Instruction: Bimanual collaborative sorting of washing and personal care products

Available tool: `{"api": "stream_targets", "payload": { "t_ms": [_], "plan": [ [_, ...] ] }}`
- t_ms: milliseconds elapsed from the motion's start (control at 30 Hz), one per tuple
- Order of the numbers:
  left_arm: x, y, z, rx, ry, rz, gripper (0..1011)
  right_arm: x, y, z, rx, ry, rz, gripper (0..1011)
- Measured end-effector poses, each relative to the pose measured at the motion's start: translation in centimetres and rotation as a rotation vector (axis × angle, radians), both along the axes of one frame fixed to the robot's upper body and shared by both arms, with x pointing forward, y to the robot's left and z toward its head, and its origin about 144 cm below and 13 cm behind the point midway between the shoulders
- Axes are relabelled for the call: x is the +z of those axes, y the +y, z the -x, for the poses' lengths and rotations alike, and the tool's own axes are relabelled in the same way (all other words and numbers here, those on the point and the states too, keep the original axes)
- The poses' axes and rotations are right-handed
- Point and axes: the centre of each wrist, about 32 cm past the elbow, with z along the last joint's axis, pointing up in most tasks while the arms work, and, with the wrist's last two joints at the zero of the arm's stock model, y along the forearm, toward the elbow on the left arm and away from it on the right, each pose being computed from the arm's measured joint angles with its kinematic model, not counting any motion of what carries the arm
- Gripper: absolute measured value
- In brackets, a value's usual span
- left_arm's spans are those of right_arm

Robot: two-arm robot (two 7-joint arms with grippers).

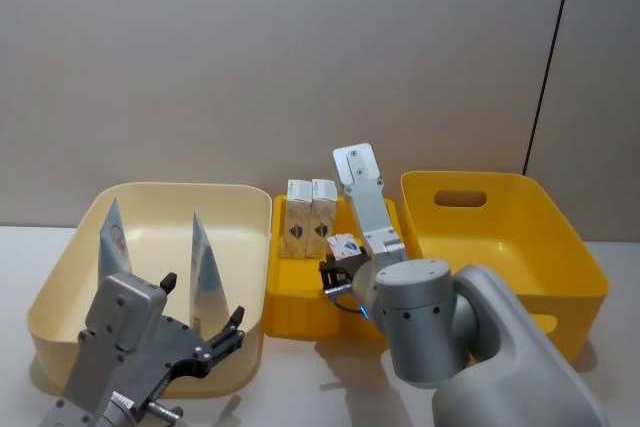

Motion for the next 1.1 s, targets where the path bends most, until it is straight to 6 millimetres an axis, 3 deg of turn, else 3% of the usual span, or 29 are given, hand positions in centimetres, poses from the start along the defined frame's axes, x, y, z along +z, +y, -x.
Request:
{"api": "stream_targets", "payload": {
  "t_ms": [733, 1100],
  "plan": [
    [0.0, 0.0, 0.0, 0.000, 0.000, 0.000, 1003, 3.1, -0.4, 0.2, 0.005, -0.237, 0.023, 441],
    [0.0, 0.0, 0.0, 0.000, 0.000, 0.000, 1003, 5.3, -2.2, 0.2, -0.062, -0.413, 0.065, 441]
  ]
}}
